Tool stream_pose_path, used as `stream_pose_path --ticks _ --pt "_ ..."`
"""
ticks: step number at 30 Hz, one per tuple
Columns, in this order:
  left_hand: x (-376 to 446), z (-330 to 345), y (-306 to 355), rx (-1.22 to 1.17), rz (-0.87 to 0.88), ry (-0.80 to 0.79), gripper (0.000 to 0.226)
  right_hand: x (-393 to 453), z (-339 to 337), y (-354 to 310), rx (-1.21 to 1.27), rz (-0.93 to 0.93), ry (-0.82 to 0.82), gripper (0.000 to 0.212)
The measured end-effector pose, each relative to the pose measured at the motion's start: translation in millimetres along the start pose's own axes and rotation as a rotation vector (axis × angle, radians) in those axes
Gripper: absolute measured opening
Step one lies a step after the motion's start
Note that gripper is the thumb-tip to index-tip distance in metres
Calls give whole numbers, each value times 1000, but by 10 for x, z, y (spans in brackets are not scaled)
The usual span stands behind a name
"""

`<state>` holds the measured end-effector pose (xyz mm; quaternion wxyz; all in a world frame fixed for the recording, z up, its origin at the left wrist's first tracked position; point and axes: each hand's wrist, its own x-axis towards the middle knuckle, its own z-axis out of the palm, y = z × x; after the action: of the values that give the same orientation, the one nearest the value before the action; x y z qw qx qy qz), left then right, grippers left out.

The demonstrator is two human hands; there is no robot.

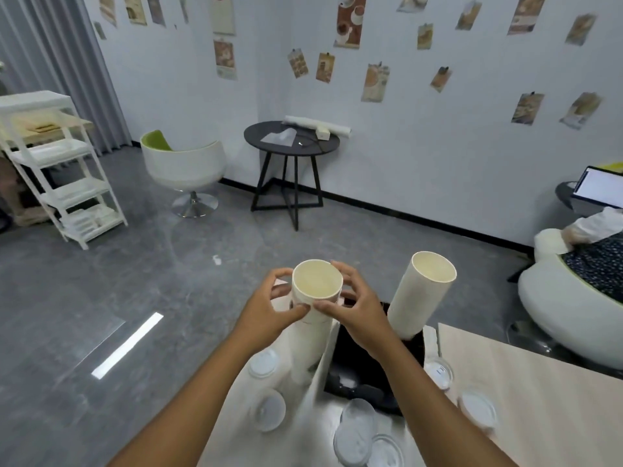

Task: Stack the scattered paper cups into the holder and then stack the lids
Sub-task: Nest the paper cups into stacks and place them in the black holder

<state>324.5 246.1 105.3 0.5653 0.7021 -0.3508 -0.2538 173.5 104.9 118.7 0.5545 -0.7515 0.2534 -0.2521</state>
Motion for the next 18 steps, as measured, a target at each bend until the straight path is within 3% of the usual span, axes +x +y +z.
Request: stream_pose_path --ticks 4,11,18 --pt "32 77 -275 -29 -33 -10 66 33 95 293 41 49 22 74" --pt "-112 130 -198 -163 -109 -75 74 -110 107 377 136 76 -21 76" --pt "-163 231 403 -119 39 -17 69 -224 -176 -104 247 -17 39 74"
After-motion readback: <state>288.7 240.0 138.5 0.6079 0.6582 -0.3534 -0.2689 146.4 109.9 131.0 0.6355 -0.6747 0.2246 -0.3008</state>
